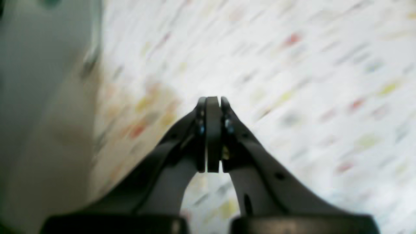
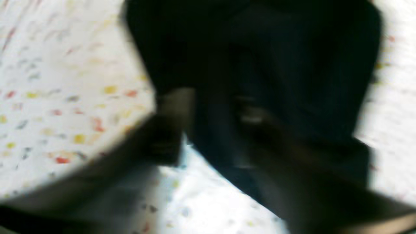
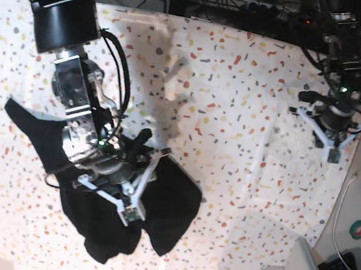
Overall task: Layout the t-shirt on the table in an organized manner, then fold the t-shirt properly
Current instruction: 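Grasp the shirt with the right gripper and pull it flat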
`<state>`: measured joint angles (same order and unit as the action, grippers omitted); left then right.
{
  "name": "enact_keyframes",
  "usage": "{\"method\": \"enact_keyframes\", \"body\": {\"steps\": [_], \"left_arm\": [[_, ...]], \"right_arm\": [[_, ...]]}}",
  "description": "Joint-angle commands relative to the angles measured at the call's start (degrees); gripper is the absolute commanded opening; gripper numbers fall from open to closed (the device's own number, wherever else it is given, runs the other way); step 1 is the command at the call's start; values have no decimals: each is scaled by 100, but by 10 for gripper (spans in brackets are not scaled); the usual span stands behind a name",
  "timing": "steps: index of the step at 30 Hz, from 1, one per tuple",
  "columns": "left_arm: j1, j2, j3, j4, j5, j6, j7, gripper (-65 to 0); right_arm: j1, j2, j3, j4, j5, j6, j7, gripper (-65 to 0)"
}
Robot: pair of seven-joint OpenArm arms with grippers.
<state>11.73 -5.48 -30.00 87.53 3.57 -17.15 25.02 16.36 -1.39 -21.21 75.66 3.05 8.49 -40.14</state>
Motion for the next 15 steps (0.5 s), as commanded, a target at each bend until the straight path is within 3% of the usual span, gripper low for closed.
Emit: {"method": "enact_keyframes", "body": {"steps": [1, 3, 4, 9, 12, 15], "left_arm": [[133, -178, -161, 105, -327, -4, -132, -650], [458, -406, -407, 87, -916, -4, -132, -650], [634, -512, -521, 87, -1197, -4, -132, -650], [1109, -688, -952, 78, -1865, -4, -150, -650], [1170, -661, -1084, 78, -1865, -4, -150, -650], [1170, -661, -1092, 69, -1865, -4, -150, -650]], "right_arm": [[320, -129, -63, -203, -2, -36, 168, -266], [601, -296, -204, -871, -2, -36, 502, -162], [733, -375, -248, -1267, -2, -36, 748, -140], [1278, -551, -485, -2902, -2, -62, 1759, -168], [1384, -551, -635, -3544, -2, -62, 2155, -225], [1182, -543, -855, -3544, -2, -62, 2146, -413]]}}
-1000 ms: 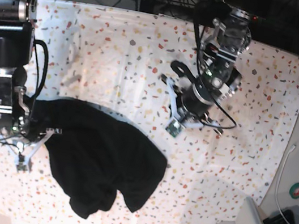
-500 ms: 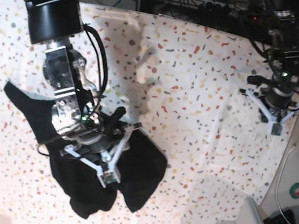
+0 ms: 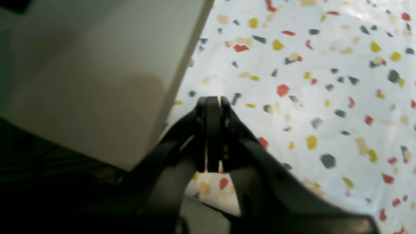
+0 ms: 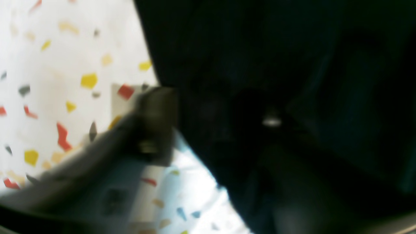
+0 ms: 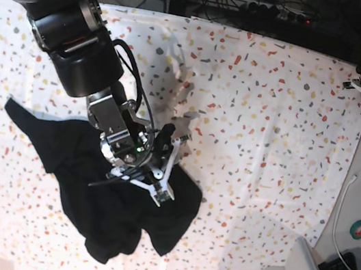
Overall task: Layout the t-shirt on the table in an organized manner, then fold the t-shirt properly
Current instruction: 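Grasp the shirt with the right gripper and pull it flat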
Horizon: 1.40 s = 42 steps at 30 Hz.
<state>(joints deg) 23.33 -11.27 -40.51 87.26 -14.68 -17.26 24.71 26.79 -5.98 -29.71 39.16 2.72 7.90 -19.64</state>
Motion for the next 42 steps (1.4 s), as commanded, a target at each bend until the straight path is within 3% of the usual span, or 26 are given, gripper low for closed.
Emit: {"method": "enact_keyframes", "body": {"steps": [1, 3, 5, 13, 16, 17, 21, 23, 25, 31, 35, 37, 39, 42], "left_arm": [[-8, -82, -24, 96, -40, 7, -119, -650], [-43, -73, -24, 96, -31, 7, -119, -650], [-96, -64, -15, 96, -31, 7, -119, -650], [-210, -82, 73, 96, -31, 7, -110, -650], [-210, -73, 73, 104, -31, 7, -110, -650], [-210, -73, 73, 104, -31, 7, -110, -650], [-201, -82, 56, 104, -31, 7, -110, -650], [-184, -100, 20, 96, -31, 7, -110, -650], [-149, -100, 20, 96, -31, 7, -119, -650], [-149, -100, 38, 96, -31, 7, -119, -650], [-193, -82, 64, 96, -31, 7, -102, -650], [-201, -82, 64, 96, -31, 7, -102, -650], [-201, -82, 64, 96, -31, 7, -102, -650], [-201, -91, 64, 96, -31, 7, -102, -650]], "right_arm": [[42, -66, -92, 177, 31, -3, 52, -504], [-195, -48, -303, 379, 31, 23, -115, -650], [-485, 13, -418, 678, 31, 23, -291, -650], [-1725, 804, -435, 2805, 31, 23, -660, -650], [-1769, 848, -444, 3438, 14, -3, -669, -650], [-1707, 848, -444, 3447, 14, -12, -669, -597], [-1417, 752, -435, 3491, -13, -135, -766, -168], [-1303, 752, -435, 3473, -197, -408, -792, -74], [-1162, 734, -400, 3341, -452, -698, -792, -38], [-283, 488, -400, 1706, -479, -838, -731, -36], [148, 259, -400, 405, -470, -821, -89, -38], [165, 171, -400, 150, -470, -812, -45, -53], [69, 119, -426, 150, -470, -751, -45, -114], [-116, 92, -400, 159, -470, -144, -54, -318]]}}
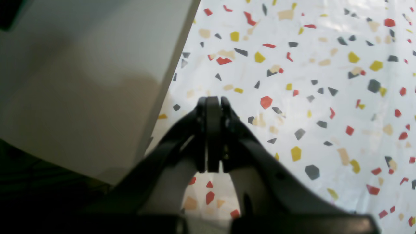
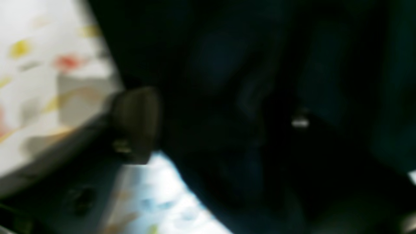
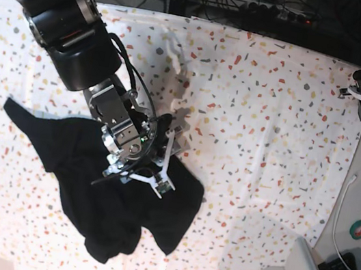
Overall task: Layout the t-shirt on the table in an organized manner, then fold the t-shirt properly
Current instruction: 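Grasp the shirt with the right gripper and pull it flat, then grasp shirt edges with both grippers and spread them apart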
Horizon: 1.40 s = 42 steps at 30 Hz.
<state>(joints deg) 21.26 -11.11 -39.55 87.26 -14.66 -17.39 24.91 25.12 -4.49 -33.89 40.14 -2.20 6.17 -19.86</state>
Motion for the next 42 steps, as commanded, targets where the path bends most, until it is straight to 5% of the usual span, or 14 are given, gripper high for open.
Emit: {"method": "enact_keyframes", "body": {"steps": [1, 4, 7, 15, 21, 27, 29, 32, 36, 39, 42], "left_arm": [[6, -106, -32, 96, -33, 20, -121, -650], [6, -115, -32, 96, -33, 20, -121, -650], [6, -115, -32, 96, -33, 20, -121, -650], [-3, -115, -23, 113, -33, 20, -121, -650], [-284, -97, 698, 87, -33, 46, -113, -650], [-1013, -18, 1893, 52, -33, 55, -113, -650], [-1321, 149, 2219, 52, -33, 55, -113, -650], [-1726, 404, 2562, -203, -33, 108, -130, -650], [-2271, 448, 3221, -1047, 222, 662, -148, -650], [-2490, 448, 3995, -1619, 969, 1013, -157, -650], [-2367, 439, 4267, -1795, 1637, 1013, -130, -650]], "right_arm": [[-20, -100, 17, 61, 22, 178, -32, -399], [-249, -109, 17, 131, 22, 503, -102, -650], [-662, -39, 17, 571, 4, 644, -427, -650], [-2086, 902, 0, 2988, -5, 952, -788, -650], [-2543, 1447, 26, 4439, 22, 961, -1544, -650], [-3000, 1737, 360, 6012, 22, 961, -2071, -336], [-3185, 1728, 993, 6276, 4, 961, -2054, -318], [-3194, 1605, 2004, 6144, 13, 961, -2054, -395], [-2798, 1491, 3305, 5037, 22, 961, -2019, -648], [-2359, 1491, 3648, 3806, 22, 961, -1597, -650], [-1972, 1500, 3657, 2865, 22, 961, -1342, -650]]}}
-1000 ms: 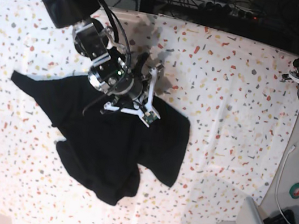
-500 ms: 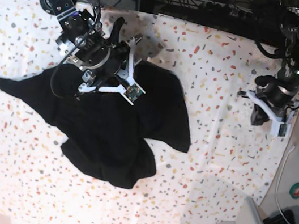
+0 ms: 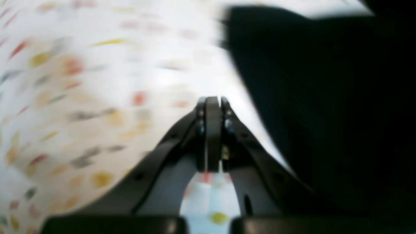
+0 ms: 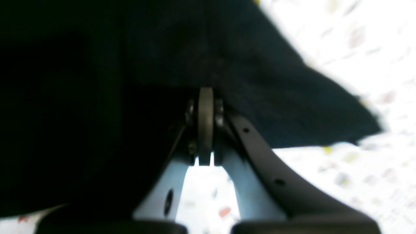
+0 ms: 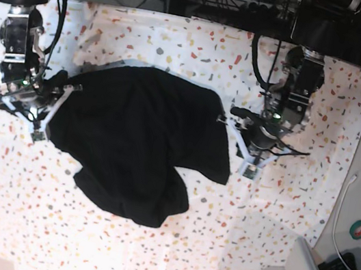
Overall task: Layout the t-shirt on the table in an organized manner, then fold the t-shirt properly
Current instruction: 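Grasp shirt edges with both grippers and spread them apart, then grasp the shirt edge with the right gripper and drag it outward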
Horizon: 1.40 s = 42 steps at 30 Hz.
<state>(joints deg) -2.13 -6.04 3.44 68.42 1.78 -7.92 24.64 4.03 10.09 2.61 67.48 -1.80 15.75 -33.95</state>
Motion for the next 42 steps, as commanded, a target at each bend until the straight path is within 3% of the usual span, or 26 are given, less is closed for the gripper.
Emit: {"method": "enact_keyframes", "body": {"steps": [1, 7, 13, 16, 20, 22, 25, 27, 30, 33, 35, 38, 42], "left_arm": [[112, -77, -41, 142, 169, 67, -95, -650], [1141, -244, 29, 1188, 820, 49, -86, -650], [2002, -314, -23, 2059, 881, 49, -86, -650], [2319, -314, -50, 2498, 872, 49, -86, -650], [2697, -376, -604, 2824, 820, 49, -86, -650], [2802, -385, -1166, 2885, 442, 49, -113, -650], [2872, -411, -2300, 2885, -605, 49, -95, -650], [2899, -473, -2916, 2850, -1237, 41, -95, -650], [2978, -728, -3557, 2841, -1976, 41, -86, -650], [2969, -780, -3927, 2841, -2125, 41, -86, -650], [2943, -754, -4217, 2788, -2134, 41, -86, -650], [2916, -754, -4551, 2569, -2161, 41, -86, -650], [2960, -754, -4779, 2384, -2161, 41, -86, -650]], "right_arm": [[304, 33, 7, -151, -17, 3, 121, -650], [1280, -90, 7, -1698, -44, 3, 683, -650], [2221, -134, 60, -2726, -44, -23, 1316, -650], [2212, -134, 121, -2049, -17, -32, 1202, -650], [1509, -266, 622, 34, -9, -6, -64, -650], [841, -486, 473, 1291, -35, 12, -503, -518], [-135, -503, -459, 2645, -44, 12, -521, -348], [-469, -486, -1233, 3085, -61, 12, -530, -287], [-680, -512, -2455, 3252, -369, -23, -530, -282], [-575, -767, -3413, 3067, -782, -85, -530, -282], [-460, -1004, -3914, 2715, -1178, -296, -530, -282], [-126, -1435, -4529, 1845, -1538, -471, -521, -282], [304, -1743, -4925, 667, -1626, -498, -161, -282]]}}
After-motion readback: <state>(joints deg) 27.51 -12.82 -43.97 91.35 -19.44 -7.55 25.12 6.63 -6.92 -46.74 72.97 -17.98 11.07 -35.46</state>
